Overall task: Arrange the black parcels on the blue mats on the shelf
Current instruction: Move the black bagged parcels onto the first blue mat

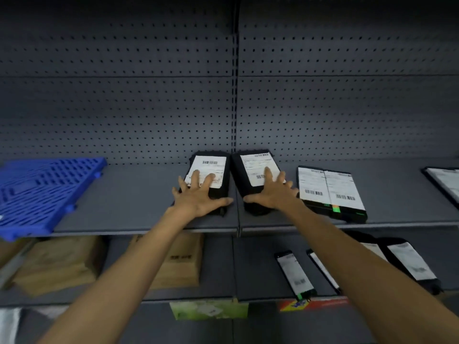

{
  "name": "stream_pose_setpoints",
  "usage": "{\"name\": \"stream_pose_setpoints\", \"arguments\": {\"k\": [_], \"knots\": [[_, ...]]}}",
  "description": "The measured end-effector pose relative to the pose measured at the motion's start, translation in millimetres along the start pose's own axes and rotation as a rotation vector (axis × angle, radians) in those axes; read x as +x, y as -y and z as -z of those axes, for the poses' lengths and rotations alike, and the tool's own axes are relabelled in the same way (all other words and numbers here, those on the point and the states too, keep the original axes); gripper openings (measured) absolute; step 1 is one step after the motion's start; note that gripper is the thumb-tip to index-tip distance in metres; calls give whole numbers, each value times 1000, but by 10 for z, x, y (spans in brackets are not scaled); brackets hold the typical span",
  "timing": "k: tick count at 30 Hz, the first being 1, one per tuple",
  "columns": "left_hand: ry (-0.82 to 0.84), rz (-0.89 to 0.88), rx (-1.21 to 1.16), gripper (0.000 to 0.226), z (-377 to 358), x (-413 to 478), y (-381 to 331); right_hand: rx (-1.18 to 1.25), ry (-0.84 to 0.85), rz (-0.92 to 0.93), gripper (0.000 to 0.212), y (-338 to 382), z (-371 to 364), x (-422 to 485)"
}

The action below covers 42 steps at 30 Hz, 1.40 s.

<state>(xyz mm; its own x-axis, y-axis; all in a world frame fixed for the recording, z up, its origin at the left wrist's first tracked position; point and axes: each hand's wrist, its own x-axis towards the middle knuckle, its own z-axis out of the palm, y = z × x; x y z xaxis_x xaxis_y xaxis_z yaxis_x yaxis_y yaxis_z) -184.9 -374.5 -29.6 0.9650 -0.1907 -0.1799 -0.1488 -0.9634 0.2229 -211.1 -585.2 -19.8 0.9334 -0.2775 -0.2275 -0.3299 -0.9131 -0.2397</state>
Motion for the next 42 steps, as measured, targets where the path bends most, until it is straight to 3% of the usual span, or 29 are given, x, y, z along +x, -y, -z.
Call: {"name": "stream_pose_setpoints", "arguments": {"k": [6,13,19,31,42], "knots": [[-148,235,-146,108,-80,-87,-145,14,-53,101,112,-169,3,100],[-393,349,-380,84,-140,-320,-202,49,-138,240,107,-308,34,110],[-632,457,-501,77,-21,-659,-34,131,-191,391,106,116,170,33],[-969,637,-559,89,435,-1639,1367,286,-155,712,99,1973,-66,-595],[-1137,693,-553,81,979,-2702,3865,310,-160,920,97,4579,-657,-1562]]}}
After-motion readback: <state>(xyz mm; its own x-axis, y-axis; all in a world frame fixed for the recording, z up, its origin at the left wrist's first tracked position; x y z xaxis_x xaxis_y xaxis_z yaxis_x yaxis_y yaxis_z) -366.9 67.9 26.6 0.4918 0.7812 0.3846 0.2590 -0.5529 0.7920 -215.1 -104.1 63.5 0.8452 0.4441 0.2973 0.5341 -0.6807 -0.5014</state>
